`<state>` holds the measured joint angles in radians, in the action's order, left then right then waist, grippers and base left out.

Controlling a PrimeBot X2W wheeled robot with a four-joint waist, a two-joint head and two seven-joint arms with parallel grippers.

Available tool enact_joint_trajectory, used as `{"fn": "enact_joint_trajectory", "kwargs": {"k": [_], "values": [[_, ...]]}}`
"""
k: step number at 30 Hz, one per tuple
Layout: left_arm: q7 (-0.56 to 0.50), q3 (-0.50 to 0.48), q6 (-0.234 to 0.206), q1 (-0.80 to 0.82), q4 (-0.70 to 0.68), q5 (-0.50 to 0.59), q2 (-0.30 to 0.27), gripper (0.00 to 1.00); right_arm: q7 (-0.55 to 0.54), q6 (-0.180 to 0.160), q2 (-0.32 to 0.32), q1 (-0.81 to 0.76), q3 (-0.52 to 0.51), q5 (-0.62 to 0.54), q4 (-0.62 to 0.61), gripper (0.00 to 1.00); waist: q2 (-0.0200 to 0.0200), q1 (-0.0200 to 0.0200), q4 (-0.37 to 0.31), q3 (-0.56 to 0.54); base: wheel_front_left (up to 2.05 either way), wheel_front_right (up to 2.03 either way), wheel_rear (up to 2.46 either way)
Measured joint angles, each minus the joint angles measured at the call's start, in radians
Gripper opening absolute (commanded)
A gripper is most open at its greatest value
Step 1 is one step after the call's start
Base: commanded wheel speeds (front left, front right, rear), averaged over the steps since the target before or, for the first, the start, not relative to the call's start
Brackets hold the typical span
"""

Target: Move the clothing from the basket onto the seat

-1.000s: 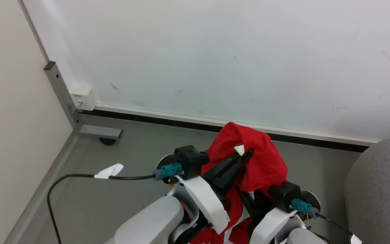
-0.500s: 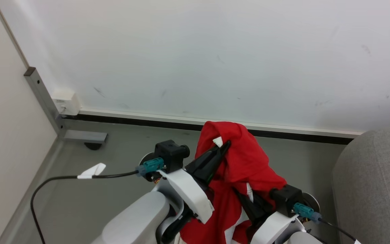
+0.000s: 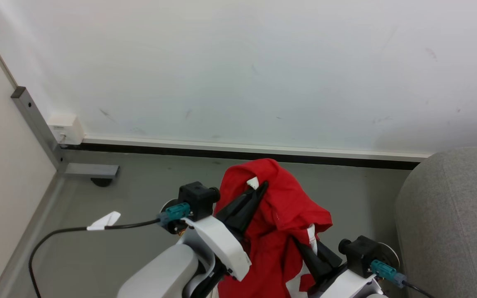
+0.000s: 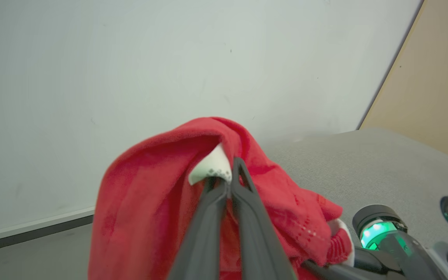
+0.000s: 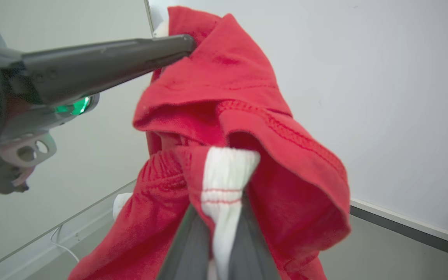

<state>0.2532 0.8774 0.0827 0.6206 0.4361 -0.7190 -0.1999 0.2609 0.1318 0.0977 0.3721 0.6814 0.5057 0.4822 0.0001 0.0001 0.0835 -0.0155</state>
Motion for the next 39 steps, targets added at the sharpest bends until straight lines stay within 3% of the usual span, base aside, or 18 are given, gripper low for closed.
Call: {"fn": "enact_joint_trajectory", "kwargs": {"k": [4, 5, 7, 23, 30, 39], "values": [[0.002, -0.003, -0.001, -0.008, -0.003, 0.0, -0.003, 0.0, 0.0, 0.0, 0.004, -0.012, -0.014, -0.003, -0.004, 0.0, 0.0, 0.0, -0.002, -0.001, 0.0, 0.0, 0.0], [0.003, -0.003, -0.001, -0.009, -0.004, -0.002, -0.003, 0.22, 0.0, 0.0, 0.004, -0.014, -0.018, -0.004, -0.006, 0.0, 0.0, 0.0, -0.002, -0.001, 0.0, 0.0, 0.0], [0.003, -0.002, -0.001, -0.011, -0.007, -0.003, -0.003, 1.0, 0.0, 0.0, 0.005, -0.021, -0.026, -0.005, -0.009, 0.0, 0.0, 0.0, -0.001, -0.002, 0.0, 0.0, 0.0], [-0.003, 0.025, 0.0, -0.062, -0.056, -0.013, -0.014, 1.0, 0.0, 0.0, 0.041, -0.11, -0.151, -0.048, -0.117, 0.0, 0.0, 0.0, -0.024, -0.001, 0.0, 0.0, 0.0], [0.005, 0.003, 0.0, -0.078, -0.086, 0.006, -0.033, 1.0, 0.0, 0.0, 0.058, -0.119, -0.227, -0.09, -0.162, 0.0, 0.0, 0.0, -0.094, 0.009, 0.0, 0.0, 0.0], [0.011, -0.037, 0.009, -0.107, -0.128, 0.064, -0.034, 1.0, 0.0, 0.0, 0.082, -0.125, -0.286, -0.132, -0.197, 0.0, 0.0, -0.0001, -0.232, 0.027, 0.0, 0.0, 0.0]]}}
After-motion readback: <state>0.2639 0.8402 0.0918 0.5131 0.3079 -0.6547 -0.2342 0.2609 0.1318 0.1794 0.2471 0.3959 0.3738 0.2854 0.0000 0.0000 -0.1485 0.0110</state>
